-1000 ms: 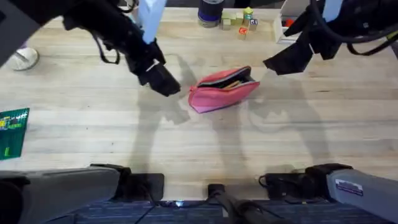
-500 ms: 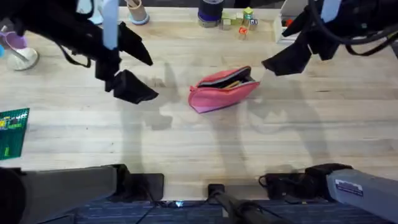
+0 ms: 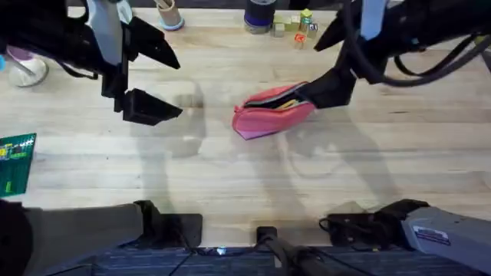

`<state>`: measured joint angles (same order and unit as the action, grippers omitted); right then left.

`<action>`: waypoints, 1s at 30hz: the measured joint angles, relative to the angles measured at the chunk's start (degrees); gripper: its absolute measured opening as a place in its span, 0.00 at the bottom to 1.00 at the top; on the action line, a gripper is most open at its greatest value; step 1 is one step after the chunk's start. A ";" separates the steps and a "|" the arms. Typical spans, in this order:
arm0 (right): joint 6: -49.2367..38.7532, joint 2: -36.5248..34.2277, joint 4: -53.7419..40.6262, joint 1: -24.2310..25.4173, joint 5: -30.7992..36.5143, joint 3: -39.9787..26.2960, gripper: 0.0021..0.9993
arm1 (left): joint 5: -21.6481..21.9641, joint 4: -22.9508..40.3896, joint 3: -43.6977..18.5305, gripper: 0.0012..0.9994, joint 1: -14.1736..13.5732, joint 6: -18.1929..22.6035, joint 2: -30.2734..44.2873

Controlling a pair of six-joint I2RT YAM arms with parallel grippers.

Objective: Unzip the bag, pick up the pens from the table one at a time and place them inside, then zip the bag closed.

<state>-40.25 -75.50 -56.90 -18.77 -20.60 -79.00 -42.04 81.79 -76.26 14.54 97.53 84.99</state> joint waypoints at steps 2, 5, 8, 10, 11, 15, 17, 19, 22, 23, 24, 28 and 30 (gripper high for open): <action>0.00 0.00 0.02 -1.41 0.00 0.00 1.00 | -0.26 -2.19 1.99 1.00 0.57 0.65 0.00; 0.00 0.00 0.34 -2.46 0.00 0.00 1.00 | -0.47 -5.66 5.66 1.00 1.49 1.12 0.00; 0.00 0.00 1.02 -2.98 0.00 0.00 1.00 | -0.94 -9.10 8.66 1.00 1.86 1.34 0.02; 0.00 0.00 1.39 -3.46 0.00 0.00 1.00 | -1.48 -11.70 10.88 1.00 1.86 1.51 0.00; 0.00 0.00 1.56 -3.84 0.00 0.00 1.00 | -1.69 -12.79 11.96 1.00 1.84 1.54 0.00; 0.00 0.00 1.64 -6.11 0.00 0.00 1.00 | -2.22 -16.18 15.29 1.00 1.84 1.56 0.01; 0.00 0.00 1.64 -7.46 0.00 0.00 1.00 | -3.08 -17.22 16.36 1.00 1.84 1.56 0.00; 0.00 0.00 1.63 -8.84 0.00 0.00 1.00 | -4.50 -17.98 17.30 1.00 1.84 1.57 0.00; 0.00 0.00 1.62 -10.15 -0.02 0.00 1.00 | -6.70 -18.38 18.46 1.00 1.84 1.57 0.01; 0.00 0.00 1.62 -10.31 -0.02 0.00 1.00 | -7.19 -18.37 18.73 1.00 1.84 1.58 0.00; 0.00 0.00 1.62 -10.33 0.00 0.00 1.00 | -7.79 -18.34 18.97 1.00 1.84 1.57 0.00; 0.00 0.00 1.62 -10.31 0.00 0.00 1.00 | -9.75 -17.93 19.14 1.00 1.84 1.57 0.00; 0.00 0.00 1.62 -10.32 0.00 0.00 1.00 | -10.77 -17.67 19.14 1.00 1.84 1.58 0.00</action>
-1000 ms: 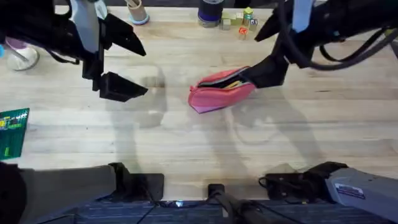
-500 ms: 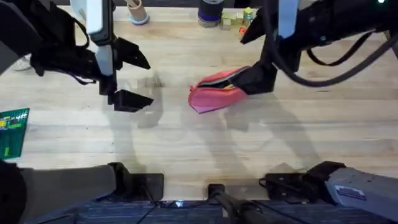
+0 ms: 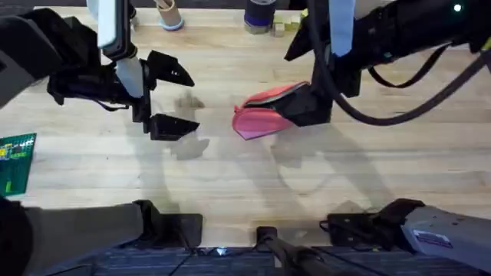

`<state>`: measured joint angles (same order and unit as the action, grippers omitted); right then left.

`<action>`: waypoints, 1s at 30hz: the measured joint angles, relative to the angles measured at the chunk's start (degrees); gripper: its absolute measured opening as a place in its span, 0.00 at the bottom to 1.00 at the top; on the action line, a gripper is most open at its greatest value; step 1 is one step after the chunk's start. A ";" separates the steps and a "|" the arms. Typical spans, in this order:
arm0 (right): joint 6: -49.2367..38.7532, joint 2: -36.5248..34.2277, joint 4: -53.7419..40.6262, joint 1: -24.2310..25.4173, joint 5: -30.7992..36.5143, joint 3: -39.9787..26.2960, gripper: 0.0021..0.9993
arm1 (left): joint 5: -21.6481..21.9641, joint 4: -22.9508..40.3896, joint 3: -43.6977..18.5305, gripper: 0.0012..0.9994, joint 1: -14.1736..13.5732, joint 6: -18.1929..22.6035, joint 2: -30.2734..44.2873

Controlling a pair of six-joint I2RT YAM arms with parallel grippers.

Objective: Unzip the bag, pick up the pens from the table one at a time and place them inside, then zip the bag closed.

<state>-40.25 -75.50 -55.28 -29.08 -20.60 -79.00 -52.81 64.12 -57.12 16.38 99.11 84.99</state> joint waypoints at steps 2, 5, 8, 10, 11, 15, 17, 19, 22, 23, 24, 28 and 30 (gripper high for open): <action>0.00 0.00 0.00 -0.02 0.00 0.00 1.00 | -0.62 0.02 0.00 1.00 0.00 -0.01 0.02; 0.14 0.00 0.00 -0.23 0.00 0.00 1.00 | -1.68 0.46 0.00 1.00 0.00 0.00 0.00; 1.22 0.00 0.00 -0.62 0.00 0.00 1.00 | -3.84 1.12 0.00 1.00 0.00 0.00 0.00; 2.45 0.00 0.00 -0.77 -0.02 0.00 1.00 | -5.69 1.85 0.00 1.00 0.00 -0.02 0.00; 3.36 0.00 0.01 -0.78 0.00 0.00 1.00 | -6.73 2.13 0.00 1.00 0.00 0.00 0.00; 6.38 0.00 0.31 -0.78 0.00 0.00 1.00 | -9.18 2.56 0.00 1.00 0.00 0.00 0.00; 7.93 0.00 0.59 -0.78 -0.01 0.00 1.00 | -9.71 3.16 0.00 1.00 0.00 -0.01 0.00; 10.00 0.00 0.94 -0.78 -0.02 0.00 1.00 | -10.24 3.17 0.00 1.00 0.00 0.00 0.00; 13.25 0.00 1.26 -0.78 -0.02 0.00 1.00 | -10.63 3.15 0.00 1.00 0.00 0.00 0.00; 14.26 0.00 1.26 -0.78 -0.02 0.00 1.00 | -10.63 3.15 0.00 1.00 0.00 0.00 0.00; 14.95 0.00 1.26 -0.78 -0.01 0.00 1.00 | -10.65 3.15 0.00 1.00 0.00 0.00 0.00; 16.70 0.00 1.26 -1.39 0.00 0.00 1.00 | -10.65 3.15 0.00 1.00 0.00 0.00 0.02; 17.16 -0.01 1.26 -2.29 0.00 -0.02 1.00 | -10.65 3.15 0.00 1.00 0.00 0.00 0.00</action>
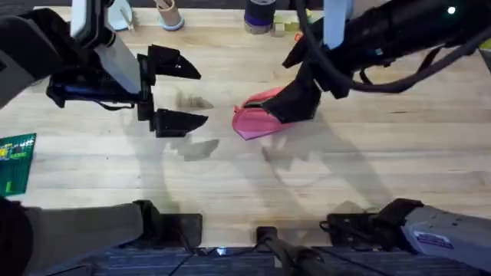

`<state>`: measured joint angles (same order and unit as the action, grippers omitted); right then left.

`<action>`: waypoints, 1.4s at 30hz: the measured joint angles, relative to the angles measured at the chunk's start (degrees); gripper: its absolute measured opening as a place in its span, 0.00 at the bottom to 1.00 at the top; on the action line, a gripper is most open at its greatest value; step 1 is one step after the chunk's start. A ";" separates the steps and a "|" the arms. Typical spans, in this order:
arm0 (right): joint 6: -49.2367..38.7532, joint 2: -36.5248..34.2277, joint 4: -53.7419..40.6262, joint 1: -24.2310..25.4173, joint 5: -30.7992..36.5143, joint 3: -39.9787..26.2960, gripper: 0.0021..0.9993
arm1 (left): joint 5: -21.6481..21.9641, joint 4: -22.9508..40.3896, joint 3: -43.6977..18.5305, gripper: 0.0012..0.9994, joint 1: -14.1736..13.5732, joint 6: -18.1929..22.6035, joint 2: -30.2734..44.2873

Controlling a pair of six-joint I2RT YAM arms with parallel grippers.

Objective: Unzip the bag, pick up the pens from the table one at a time and place them inside, then zip the bag closed.

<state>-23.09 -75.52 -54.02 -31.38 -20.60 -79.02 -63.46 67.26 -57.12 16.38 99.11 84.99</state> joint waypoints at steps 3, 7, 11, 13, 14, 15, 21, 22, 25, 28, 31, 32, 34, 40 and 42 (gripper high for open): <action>0.72 -0.75 -0.06 -1.34 0.00 -0.57 1.00 | 0.00 0.00 0.00 1.00 0.00 0.00 0.00; 1.84 -4.24 -0.44 -3.06 0.02 -2.69 1.00 | 0.00 0.00 0.00 1.00 0.00 0.00 0.00; 2.53 -8.69 -2.69 -4.78 0.02 -5.70 1.00 | 0.00 0.00 0.00 1.00 0.00 0.00 0.00; 2.62 -10.91 -3.98 -5.55 0.02 -7.54 1.00 | 0.00 0.00 0.00 1.00 0.00 0.00 0.00; 2.76 -11.93 -4.55 -5.84 0.01 -8.44 1.00 | 0.00 0.00 0.00 1.00 0.00 0.00 0.00; 2.79 -13.00 -5.00 -6.12 0.00 -9.41 1.00 | -0.02 0.00 0.00 1.00 0.00 0.00 0.00; 2.91 -17.05 -5.14 -6.96 0.02 -12.45 1.00 | -0.02 0.00 0.00 1.00 0.00 0.00 0.02; 2.90 -17.52 -5.16 -6.99 0.00 -12.55 1.00 | 0.00 0.00 0.00 1.00 0.00 0.00 0.00; 2.71 -19.27 -5.07 -7.08 0.30 -12.59 1.00 | 0.00 0.00 0.00 1.00 0.00 0.00 0.00; 2.73 -21.06 -4.92 -7.08 0.62 -12.59 1.00 | 0.00 0.00 0.00 1.00 0.00 0.00 0.00; 3.07 -22.57 -4.92 -7.08 0.87 -12.59 1.00 | 0.00 0.00 0.00 1.00 0.00 -0.02 0.02; 3.21 -22.85 -4.89 -7.08 0.90 -12.59 1.00 | 0.00 0.00 0.00 1.00 0.00 0.00 0.00; 3.26 -23.02 -4.04 -7.08 0.93 -12.59 0.99 | 0.00 0.00 0.00 1.00 0.00 0.00 0.00; 3.36 -23.02 0.40 -7.08 1.24 -12.61 1.00 | 0.00 0.00 0.00 1.00 0.00 0.00 0.01; 3.36 -23.33 0.66 -7.08 1.29 -12.66 1.00 | 0.00 0.00 0.00 1.00 0.00 0.00 0.00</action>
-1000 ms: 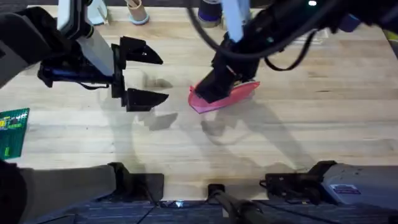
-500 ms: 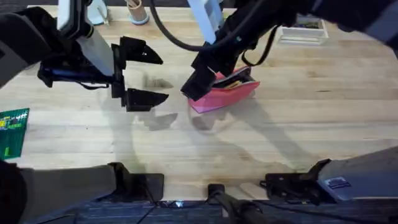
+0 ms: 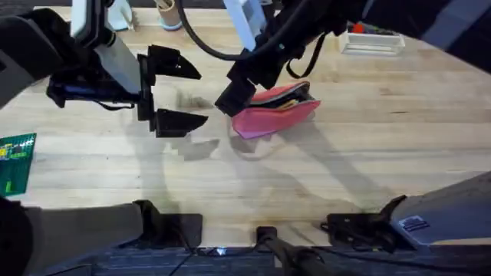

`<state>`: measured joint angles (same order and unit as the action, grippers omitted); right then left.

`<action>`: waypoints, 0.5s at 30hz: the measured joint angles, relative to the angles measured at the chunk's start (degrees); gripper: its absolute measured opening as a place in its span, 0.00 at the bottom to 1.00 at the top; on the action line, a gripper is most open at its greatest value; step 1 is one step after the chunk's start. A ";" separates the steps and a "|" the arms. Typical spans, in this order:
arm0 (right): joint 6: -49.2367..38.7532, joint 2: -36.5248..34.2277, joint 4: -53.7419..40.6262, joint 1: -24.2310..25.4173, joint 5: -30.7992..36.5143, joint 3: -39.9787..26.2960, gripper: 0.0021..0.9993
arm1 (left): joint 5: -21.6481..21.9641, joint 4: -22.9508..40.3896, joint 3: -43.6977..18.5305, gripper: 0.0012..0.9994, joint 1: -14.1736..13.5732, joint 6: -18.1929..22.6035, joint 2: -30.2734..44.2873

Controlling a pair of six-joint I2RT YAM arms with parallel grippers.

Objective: Unzip the bag, pick up the pens from the table one at a time and place them inside, then zip the bag closed.

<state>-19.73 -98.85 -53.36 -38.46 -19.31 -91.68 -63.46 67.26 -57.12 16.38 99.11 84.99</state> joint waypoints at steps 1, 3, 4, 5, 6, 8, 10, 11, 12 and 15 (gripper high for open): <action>0.00 -0.38 0.03 0.00 0.01 -0.05 1.00 | -0.01 0.00 0.00 1.00 0.00 0.00 0.00; 0.00 -1.46 0.09 0.00 0.02 -0.09 1.00 | 0.00 0.00 0.00 1.00 0.00 0.00 0.00; 0.00 -2.21 0.19 0.00 0.03 -0.09 1.00 | 0.00 0.00 0.00 1.00 0.00 0.00 0.00; 0.00 -2.96 0.42 0.00 0.14 -0.09 1.00 | 0.00 0.01 0.00 1.00 0.00 0.00 0.01; 0.00 -3.67 0.74 0.00 0.45 -0.09 1.00 | 0.00 0.00 0.00 1.00 0.00 0.00 0.00; 0.00 -4.91 1.11 0.00 1.37 -0.09 1.00 | 0.00 0.00 0.00 1.00 0.00 0.00 0.01; 0.02 -5.88 1.22 0.00 2.02 -0.09 1.00 | 0.00 0.00 0.00 1.00 0.00 0.00 0.00; 0.00 -6.86 1.27 0.00 2.56 -0.09 1.00 | -0.02 0.00 0.00 1.00 0.00 0.00 0.02; 0.01 -7.29 1.33 0.00 2.61 -0.09 1.00 | 0.00 0.00 0.00 1.00 0.00 0.00 0.00; 0.00 -8.51 1.60 0.00 2.85 -0.09 1.00 | 0.00 0.00 0.00 1.00 0.00 0.00 0.00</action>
<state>-19.73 -107.37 -51.76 -38.46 -16.46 -91.77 -63.46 67.26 -57.12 16.38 99.11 84.99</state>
